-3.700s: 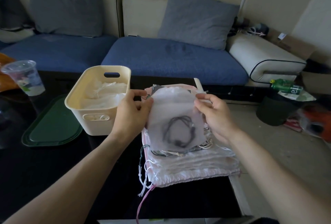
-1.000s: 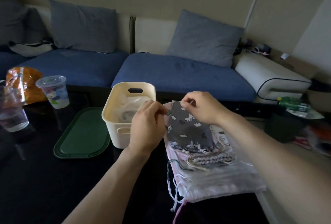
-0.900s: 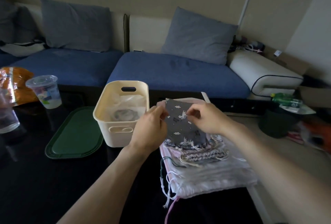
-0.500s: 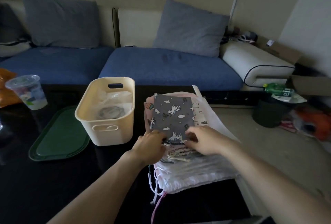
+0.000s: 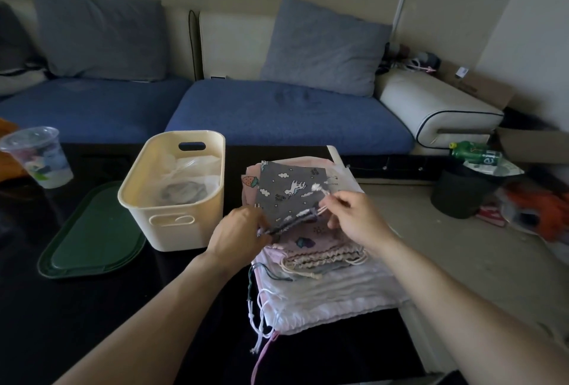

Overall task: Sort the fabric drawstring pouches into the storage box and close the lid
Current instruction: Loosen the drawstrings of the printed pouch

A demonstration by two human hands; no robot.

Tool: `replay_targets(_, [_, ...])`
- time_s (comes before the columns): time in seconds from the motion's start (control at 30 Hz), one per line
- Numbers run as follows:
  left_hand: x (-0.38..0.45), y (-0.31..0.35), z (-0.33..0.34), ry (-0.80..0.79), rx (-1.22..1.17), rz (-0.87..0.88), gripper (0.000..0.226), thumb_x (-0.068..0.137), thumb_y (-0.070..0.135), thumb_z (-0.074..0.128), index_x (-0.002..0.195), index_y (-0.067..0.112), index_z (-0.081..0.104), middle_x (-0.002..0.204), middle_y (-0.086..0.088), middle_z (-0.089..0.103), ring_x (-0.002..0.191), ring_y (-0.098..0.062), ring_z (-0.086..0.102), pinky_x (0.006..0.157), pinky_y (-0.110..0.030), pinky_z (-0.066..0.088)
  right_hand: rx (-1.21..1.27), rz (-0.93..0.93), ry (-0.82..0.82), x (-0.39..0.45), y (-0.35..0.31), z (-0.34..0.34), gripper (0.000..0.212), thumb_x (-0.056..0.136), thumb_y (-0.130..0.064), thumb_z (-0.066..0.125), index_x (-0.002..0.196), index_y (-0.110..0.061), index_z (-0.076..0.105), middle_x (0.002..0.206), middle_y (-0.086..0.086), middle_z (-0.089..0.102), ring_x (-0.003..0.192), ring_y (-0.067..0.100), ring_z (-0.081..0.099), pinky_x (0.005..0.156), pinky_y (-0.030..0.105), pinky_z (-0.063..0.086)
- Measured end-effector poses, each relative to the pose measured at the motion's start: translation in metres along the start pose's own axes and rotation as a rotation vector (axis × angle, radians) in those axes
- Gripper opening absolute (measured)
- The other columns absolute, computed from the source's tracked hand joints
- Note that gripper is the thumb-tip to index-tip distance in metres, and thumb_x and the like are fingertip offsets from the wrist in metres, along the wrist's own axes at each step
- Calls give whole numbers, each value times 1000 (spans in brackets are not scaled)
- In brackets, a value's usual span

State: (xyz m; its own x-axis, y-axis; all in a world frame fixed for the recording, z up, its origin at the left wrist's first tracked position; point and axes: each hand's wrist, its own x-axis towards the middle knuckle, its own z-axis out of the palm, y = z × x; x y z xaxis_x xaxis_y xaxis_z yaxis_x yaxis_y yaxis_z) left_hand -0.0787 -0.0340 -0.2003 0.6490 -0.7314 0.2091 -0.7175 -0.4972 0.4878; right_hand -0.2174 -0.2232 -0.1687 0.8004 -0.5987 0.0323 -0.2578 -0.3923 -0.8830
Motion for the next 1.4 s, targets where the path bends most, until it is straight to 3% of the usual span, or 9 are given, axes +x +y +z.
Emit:
replay_targets(0.1, [0, 2, -4, 30, -42, -59, 24, 79, 39, 79, 90, 19, 71, 88, 6, 70, 81, -14, 66, 72, -35, 56, 654, 326, -62, -4, -9, -2, 21, 101, -21, 56, 90, -12, 72, 81, 4, 65, 67, 13, 58, 57, 27, 41])
replay_targets(0.3, [-5, 12, -6, -78, -32, -78, 37, 79, 45, 80, 100, 18, 65, 90, 5, 70, 78, -13, 66, 67, -28, 53, 1148, 473, -91, -11, -20, -10, 20, 101, -16, 49, 93, -7, 65, 81, 8, 61, 71, 17, 58, 65, 29, 45])
replay_targets(0.43, [-6, 19, -11, -47, 122, -37, 14, 90, 23, 63, 98, 15, 71, 93, -3, 73, 82, -25, 68, 72, -39, 57, 1180, 576, -15, -3, -12, -10, 22, 102, -15, 44, 89, -9, 61, 72, 7, 57, 60, 15, 53, 55, 27, 40])
replay_targets(0.63, [-14, 21, -25, 15, 26, -48, 35, 98, 25, 51, 70, 5, 59, 67, -9, 63, 62, -28, 59, 58, -38, 48, 1143, 672, 186, 4, 2, -17, 26, 102, -14, 43, 82, -9, 59, 69, 5, 51, 56, 12, 44, 52, 25, 35])
replay_targets(0.8, [-14, 25, -38, -33, -377, -230, 42, 102, 32, 47, 81, 0, 65, 72, -6, 69, 63, -17, 67, 66, -31, 57, 1153, 726, 231, 8, 10, -26, 27, 104, -12, 38, 89, -6, 60, 76, 7, 47, 61, 13, 42, 54, 25, 36])
replay_targets(1.03, [-13, 43, -38, 211, -862, -310, 50, 104, 34, 46, 74, 2, 71, 77, -16, 74, 79, -36, 71, 81, -46, 60, 1240, 765, 271, 8, 11, -31, 28, 104, -15, 41, 84, -6, 59, 83, 10, 51, 64, 13, 44, 59, 25, 42])
replay_targets(1.13, [-10, 48, -36, 290, -1085, -370, 46, 104, 30, 47, 76, 3, 71, 78, -16, 74, 78, -30, 71, 87, -46, 58, 1197, 782, 275, 11, 12, -33, 27, 103, -18, 46, 81, -11, 60, 82, 6, 53, 67, 15, 44, 62, 25, 40])
replay_targets(1.27, [-8, 57, -45, 235, -1497, -438, 80, 109, 29, 28, 42, 6, 65, 90, -24, 71, 91, -35, 69, 94, -43, 54, 1279, 737, 321, 15, 15, -36, 27, 104, -17, 44, 85, -9, 61, 83, 7, 54, 70, 15, 46, 65, 23, 42])
replay_targets(1.4, [-10, 56, -44, 158, -1723, -419, 79, 108, 29, 27, 39, 9, 61, 92, -24, 72, 98, -33, 70, 96, -43, 50, 1368, 626, 394, 18, 15, -31, 22, 105, -14, 44, 91, -7, 59, 90, 9, 56, 80, 17, 55, 89, 29, 52])
